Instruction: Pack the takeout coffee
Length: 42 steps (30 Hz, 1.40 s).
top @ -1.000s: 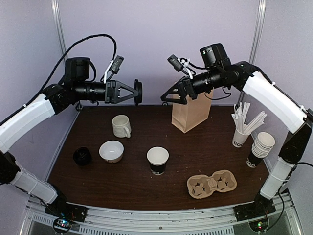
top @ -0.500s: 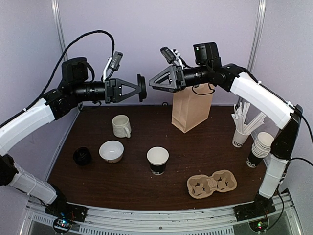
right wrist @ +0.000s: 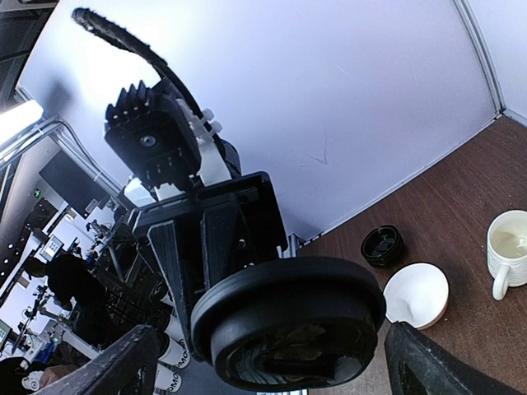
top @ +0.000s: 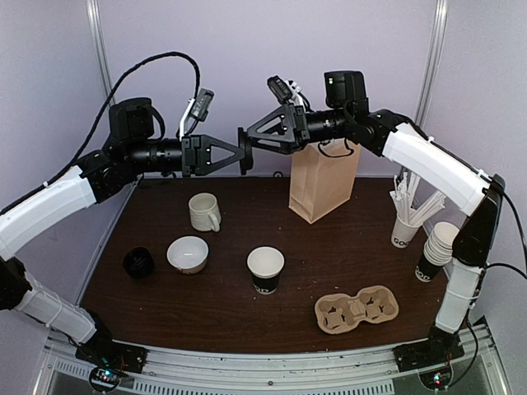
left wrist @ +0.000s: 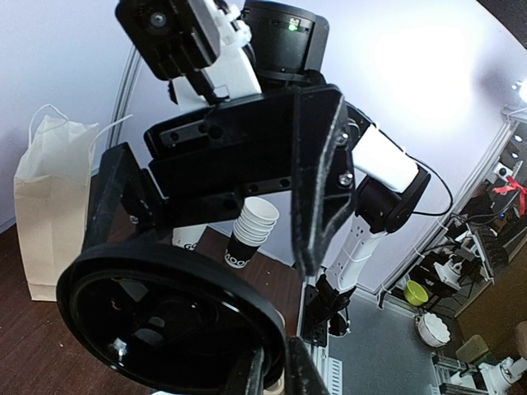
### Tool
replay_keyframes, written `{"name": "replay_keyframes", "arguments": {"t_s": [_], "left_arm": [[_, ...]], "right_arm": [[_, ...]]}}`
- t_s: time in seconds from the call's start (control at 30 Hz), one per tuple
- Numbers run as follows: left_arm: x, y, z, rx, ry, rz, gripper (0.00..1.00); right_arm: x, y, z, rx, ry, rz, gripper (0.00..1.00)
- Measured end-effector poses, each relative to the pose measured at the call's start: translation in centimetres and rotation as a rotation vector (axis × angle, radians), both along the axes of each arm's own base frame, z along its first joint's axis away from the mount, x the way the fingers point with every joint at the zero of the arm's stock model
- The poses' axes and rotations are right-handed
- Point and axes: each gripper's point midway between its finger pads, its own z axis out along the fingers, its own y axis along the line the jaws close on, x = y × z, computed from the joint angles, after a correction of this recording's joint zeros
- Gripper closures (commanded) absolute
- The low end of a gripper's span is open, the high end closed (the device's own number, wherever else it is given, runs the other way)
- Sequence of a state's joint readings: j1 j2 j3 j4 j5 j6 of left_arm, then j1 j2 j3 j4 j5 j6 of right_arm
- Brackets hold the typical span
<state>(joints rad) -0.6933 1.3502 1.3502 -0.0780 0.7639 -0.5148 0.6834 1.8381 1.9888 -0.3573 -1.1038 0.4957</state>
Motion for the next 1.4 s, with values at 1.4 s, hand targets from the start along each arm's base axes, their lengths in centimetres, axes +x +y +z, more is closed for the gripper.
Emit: {"name": "replay_keyframes", "arguments": {"t_s": [1.4], "left_arm": [[-0.3, -0.3, -0.3, 0.017, -0.041, 0.005, 0.77]], "right_arm": [[-0.6, 1.0, -2.0, 0.047, 0.111, 0.091, 0.32]]}}
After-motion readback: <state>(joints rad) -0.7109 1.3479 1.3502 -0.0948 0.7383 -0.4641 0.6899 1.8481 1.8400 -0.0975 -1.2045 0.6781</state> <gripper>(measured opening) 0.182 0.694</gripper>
